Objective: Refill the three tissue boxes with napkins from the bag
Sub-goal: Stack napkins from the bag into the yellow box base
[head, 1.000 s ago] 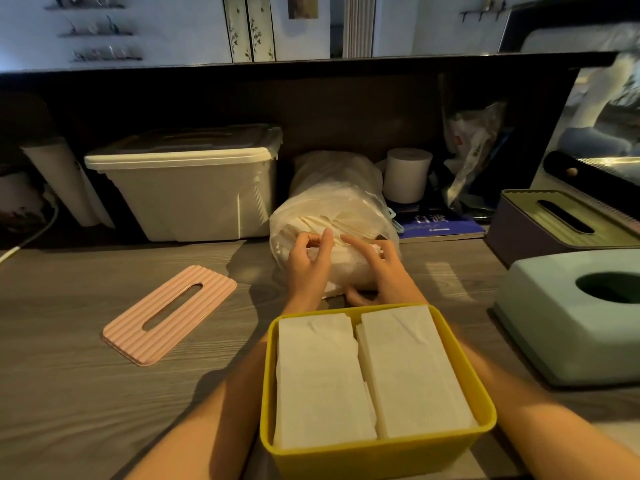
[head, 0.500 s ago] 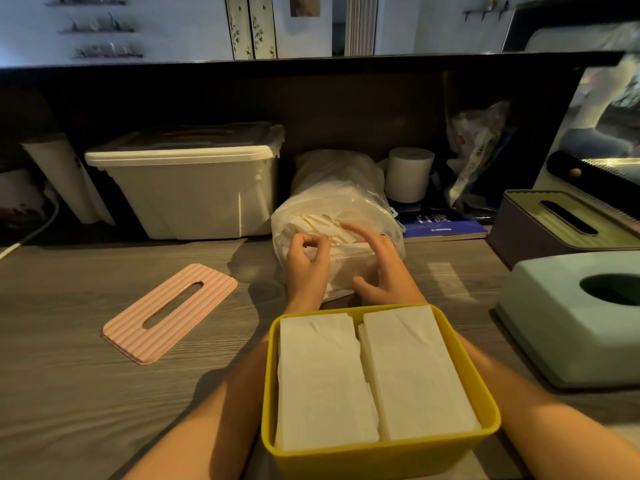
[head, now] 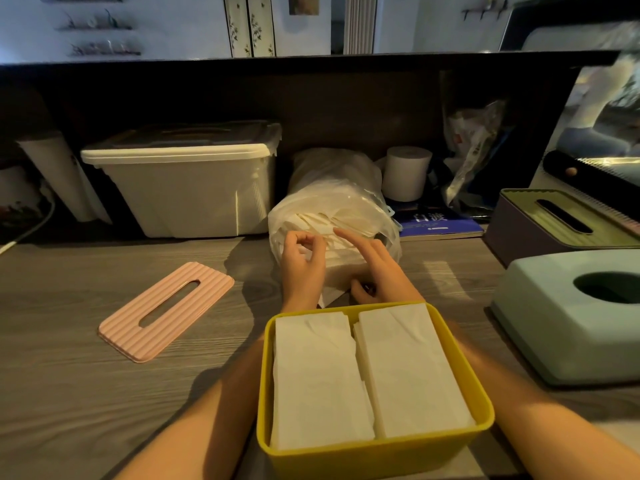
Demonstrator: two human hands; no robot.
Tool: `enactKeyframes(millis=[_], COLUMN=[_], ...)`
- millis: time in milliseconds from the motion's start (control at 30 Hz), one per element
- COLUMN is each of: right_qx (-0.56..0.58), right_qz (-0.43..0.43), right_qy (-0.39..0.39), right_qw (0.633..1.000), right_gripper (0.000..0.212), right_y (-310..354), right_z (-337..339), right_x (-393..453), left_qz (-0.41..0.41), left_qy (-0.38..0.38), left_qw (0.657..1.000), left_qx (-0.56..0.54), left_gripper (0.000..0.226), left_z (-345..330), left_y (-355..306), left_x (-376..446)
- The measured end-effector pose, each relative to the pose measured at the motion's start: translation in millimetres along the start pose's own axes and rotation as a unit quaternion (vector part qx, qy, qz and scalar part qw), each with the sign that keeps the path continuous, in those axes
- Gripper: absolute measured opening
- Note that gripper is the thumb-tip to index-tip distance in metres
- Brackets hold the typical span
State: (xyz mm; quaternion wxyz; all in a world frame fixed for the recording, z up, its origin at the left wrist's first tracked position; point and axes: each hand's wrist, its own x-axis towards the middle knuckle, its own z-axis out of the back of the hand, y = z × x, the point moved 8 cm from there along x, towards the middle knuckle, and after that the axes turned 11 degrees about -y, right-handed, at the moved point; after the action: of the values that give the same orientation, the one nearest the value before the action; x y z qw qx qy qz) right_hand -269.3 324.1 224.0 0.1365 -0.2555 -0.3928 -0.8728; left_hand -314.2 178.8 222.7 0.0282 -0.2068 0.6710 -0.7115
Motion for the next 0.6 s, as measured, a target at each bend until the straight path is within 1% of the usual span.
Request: enactKeyframes(millis=[67, 133, 200, 267, 333, 367, 433, 500, 567, 600], right_qx=[0.004, 0.009, 0.015, 0.020, 0.023, 0.024, 0.027, 0.009, -0.056, -0.091], right_qz=[0.002, 0.013, 0.003, -0.020, -0.039, -0.044, -0.044, -0.018, 0.033, 0.046], right_qy=[0.009, 0.010, -0.005, -0.024, -0.032, -0.035, -0.044, -0.038, -0.002, 0.023], right_qw=[1.000, 1.000, 1.000, 0.999, 0.998, 0.998, 0.998, 0.999, 0.998, 0.995], right_gripper=[0.081, 0.070, 0.060, 0.048, 0.041, 0.041, 0.049, 0.070, 0.087, 0.092], right_y=[-1, 0, -2, -5, -7, -7, -5, -1, 2, 1], right_z=[3, 8, 16, 24, 28, 30, 32, 31, 22, 16], right_x=[1, 2, 4, 6, 7, 8, 9, 8, 6, 5], left_qz=[-0.001, -0.037, -0.067, -0.100, -0.161, -0.180, -0.193, -0.199, -0.204, -0.205], left_qy=[0.027, 0.103, 0.194, 0.256, 0.268, 0.260, 0.242, 0.235, 0.239, 0.242], left_qw=[0.999, 0.992, 0.973, 0.948, 0.930, 0.929, 0.936, 0.936, 0.929, 0.926], left_qx=[0.028, 0.060, 0.106, 0.161, 0.196, 0.190, 0.168, 0.171, 0.193, 0.203], left_gripper=[0.014, 0.026, 0.035, 0.042, 0.047, 0.046, 0.044, 0.045, 0.047, 0.047], left_z=[-1, -7, -12, -11, -4, 0, 6, 6, 4, 3], left_y=[-2, -9, -15, -15, -18, -21, -25, -26, -23, -22], left_x=[2, 5, 5, 3, 5, 6, 10, 12, 11, 10])
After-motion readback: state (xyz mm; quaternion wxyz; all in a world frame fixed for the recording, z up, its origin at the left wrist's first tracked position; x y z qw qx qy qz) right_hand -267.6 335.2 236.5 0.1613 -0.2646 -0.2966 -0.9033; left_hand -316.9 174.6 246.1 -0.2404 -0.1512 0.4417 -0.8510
